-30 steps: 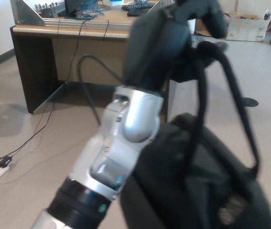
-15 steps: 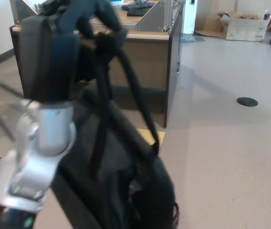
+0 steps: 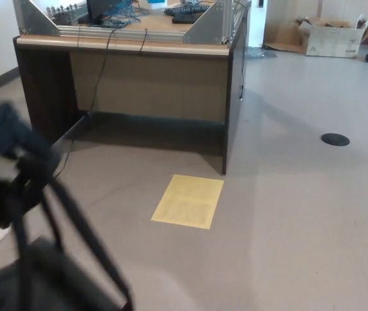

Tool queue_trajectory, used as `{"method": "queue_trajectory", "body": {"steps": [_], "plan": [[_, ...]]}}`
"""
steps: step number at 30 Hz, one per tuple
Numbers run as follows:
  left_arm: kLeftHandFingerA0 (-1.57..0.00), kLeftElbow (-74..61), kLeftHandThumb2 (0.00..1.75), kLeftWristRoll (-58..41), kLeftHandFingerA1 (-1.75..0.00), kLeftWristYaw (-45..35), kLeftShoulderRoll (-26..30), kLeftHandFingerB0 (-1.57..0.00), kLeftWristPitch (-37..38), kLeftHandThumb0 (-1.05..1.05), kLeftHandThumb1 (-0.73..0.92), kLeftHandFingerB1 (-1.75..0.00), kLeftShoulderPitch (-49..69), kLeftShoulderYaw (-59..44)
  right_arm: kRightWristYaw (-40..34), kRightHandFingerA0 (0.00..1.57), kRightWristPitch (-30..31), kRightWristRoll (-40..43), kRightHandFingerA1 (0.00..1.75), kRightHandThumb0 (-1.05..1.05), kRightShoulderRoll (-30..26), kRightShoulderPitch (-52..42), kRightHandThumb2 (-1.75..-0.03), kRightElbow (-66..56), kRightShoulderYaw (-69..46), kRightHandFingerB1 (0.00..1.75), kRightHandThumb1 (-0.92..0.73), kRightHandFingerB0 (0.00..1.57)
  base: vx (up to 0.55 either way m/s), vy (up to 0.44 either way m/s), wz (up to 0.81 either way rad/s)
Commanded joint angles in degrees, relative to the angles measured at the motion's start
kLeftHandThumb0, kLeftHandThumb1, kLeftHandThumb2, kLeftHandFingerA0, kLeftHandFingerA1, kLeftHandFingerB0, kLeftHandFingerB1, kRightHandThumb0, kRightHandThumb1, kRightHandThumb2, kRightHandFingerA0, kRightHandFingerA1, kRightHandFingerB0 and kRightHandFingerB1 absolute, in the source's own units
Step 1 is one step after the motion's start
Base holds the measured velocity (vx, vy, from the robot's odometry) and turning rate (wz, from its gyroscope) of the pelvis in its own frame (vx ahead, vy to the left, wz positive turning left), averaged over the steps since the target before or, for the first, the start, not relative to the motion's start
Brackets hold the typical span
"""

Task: A person hands over a black lunchbag to the robot and the robot uses its left hand to grab the strips of the lunchbag, the gives it back to the person.

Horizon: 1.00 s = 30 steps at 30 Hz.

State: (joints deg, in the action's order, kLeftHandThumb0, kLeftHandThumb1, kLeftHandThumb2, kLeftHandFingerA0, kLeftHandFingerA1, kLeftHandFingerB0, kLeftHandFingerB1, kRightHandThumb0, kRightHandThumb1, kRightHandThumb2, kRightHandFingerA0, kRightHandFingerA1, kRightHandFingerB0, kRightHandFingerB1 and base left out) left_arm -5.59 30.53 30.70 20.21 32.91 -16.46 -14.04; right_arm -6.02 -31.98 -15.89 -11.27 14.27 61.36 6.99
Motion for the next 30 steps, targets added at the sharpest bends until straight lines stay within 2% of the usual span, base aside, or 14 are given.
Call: {"method": "queue_trajectory", "body": {"steps": [1, 7, 14, 15, 17, 18, 19, 21, 22, 23, 28, 29, 30], "plan": [[-0.77, 3.1, 0.54, -4.1, -1.75, 3.0, 0.1, -0.65, 7.3, -0.06, 0.62, -1.63, 7.4, -5.3, -1.1, 0.54, 0.1, -0.4, 0.64, -0.52, -0.4, -0.2, -0.93, 0.6, 0.2, 0.54, -0.53, 0.37, 0.0, 0.0, 0.0], [-0.78, 10.9, 0.54, -5.6, -1.75, 5.2, -1.6, -0.67, 13.9, -0.03, 0.63, -1.62, 14.9, -8.4, -1.4, 0.52, 0.3, -0.8, 0.62, -0.52, -0.5, -0.1, -0.93, 0.7, 0.8, 0.54, -0.53, 0.38, 0.0, 0.0, 0.0], [-0.77, 23.4, 0.57, -0.6, -1.75, 12.6, -3.0, -0.61, 21.8, 0.0, 0.61, -1.68, 22.3, -10.8, -0.8, 0.49, 0.7, -0.5, 0.62, -0.48, -0.3, -0.3, -0.92, 0.4, 1.0, 0.54, -0.51, 0.37, 0.0, 0.0, 0.0], [-0.77, 25.3, 0.56, 0.7, -1.75, 14.1, -3.0, -0.61, 21.8, 0.0, 0.61, -1.69, 23.2, -10.8, -0.9, 0.52, 0.7, -0.5, 0.46, -0.48, -0.3, 0.0, -0.59, 0.9, 1.0, 0.43, -0.67, 0.49, 0.0, 0.0, 0.0], [-0.75, 29.2, 0.57, 1.7, -1.75, 15.6, -3.0, -0.6, 23.3, -0.02, 0.62, -1.69, 24.5, -10.3, -0.9, 0.52, 0.8, -0.5, 0.46, -0.49, -0.3, 0.0, -0.59, 0.9, 1.0, 0.43, -0.66, 0.5, 0.0, 0.0, 0.0], [-0.75, 31.3, 0.57, 3.1, -1.75, 17.3, -2.7, -0.6, 23.4, -0.02, 0.62, -1.69, 25.0, -10.1, -0.9, 0.52, 0.9, -0.5, 0.46, -0.49, -0.3, -0.1, -0.59, 0.8, 1.1, 0.43, -0.66, 0.5, 0.0, 0.0, 0.0], [-0.75, 34.3, 0.56, 5.2, -1.75, 19.7, -1.8, -0.58, 23.9, -0.05, 0.63, -1.7, 25.4, -9.4, -1.1, 0.47, 0.6, -0.6, 0.6, -0.5, -0.2, -0.2, -0.92, 0.8, 1.1, 0.54, -0.52, 0.38, 0.0, 0.0, 0.0], [-0.75, 37.3, 0.56, 6.2, -1.75, 21.6, -1.1, -0.59, 24.8, -0.05, 0.63, -1.7, 25.2, -8.8, -1.1, 0.48, 0.7, -0.5, 0.6, -0.52, -0.2, -0.3, -0.92, 0.8, 1.0, 0.54, -0.52, 0.39, 0.0, 0.0, 0.0], [-0.74, 39.8, 0.56, 7.0, -1.75, 22.9, -0.4, -0.57, 24.9, -0.06, 0.64, -1.72, 25.2, -8.0, -1.0, 0.52, 0.7, -0.4, 0.46, -0.48, -0.1, -0.4, -0.59, 0.9, 1.0, 0.43, -0.66, 0.5, 0.0, 0.0, 0.0], [-0.71, 42.7, 0.53, 7.2, -1.75, 23.4, 0.2, -0.59, 24.5, -0.07, 0.62, -1.68, 25.2, -7.3, -1.2, 0.52, 0.6, -0.5, 0.47, -0.49, 0.0, -0.5, -0.59, 0.9, 1.1, 0.44, -0.67, 0.51, 0.0, 0.0, 0.0], [-0.72, 52.8, 0.52, 9.0, -1.73, 27.7, 3.6, -0.63, 23.0, -0.05, 0.58, -1.63, 23.7, -3.8, -1.6, 0.51, 0.8, -0.8, 0.46, -0.48, 0.3, -0.8, -0.6, 0.9, 1.4, 0.44, -0.67, 0.51, 0.0, 0.0, 0.0], [-0.72, 56.1, 0.51, 9.1, -1.74, 28.4, 4.4, -0.62, 22.0, -0.04, 0.6, -1.64, 23.0, -2.6, -1.5, 0.46, 0.7, -0.5, 0.6, -0.49, 0.4, -1.0, -0.91, 0.8, 1.2, 0.56, -0.51, 0.42, 0.0, 0.0, 0.0], [-0.71, 58.2, 0.51, 9.0, -1.74, 28.9, 5.0, -0.62, 21.7, -0.04, 0.6, -1.63, 22.4, -1.6, -1.6, 0.46, 0.8, -0.4, 0.6, -0.49, 0.4, -1.0, -0.91, 0.7, 1.2, 0.56, -0.51, 0.42, 0.0, 0.0, 0.0]]}}
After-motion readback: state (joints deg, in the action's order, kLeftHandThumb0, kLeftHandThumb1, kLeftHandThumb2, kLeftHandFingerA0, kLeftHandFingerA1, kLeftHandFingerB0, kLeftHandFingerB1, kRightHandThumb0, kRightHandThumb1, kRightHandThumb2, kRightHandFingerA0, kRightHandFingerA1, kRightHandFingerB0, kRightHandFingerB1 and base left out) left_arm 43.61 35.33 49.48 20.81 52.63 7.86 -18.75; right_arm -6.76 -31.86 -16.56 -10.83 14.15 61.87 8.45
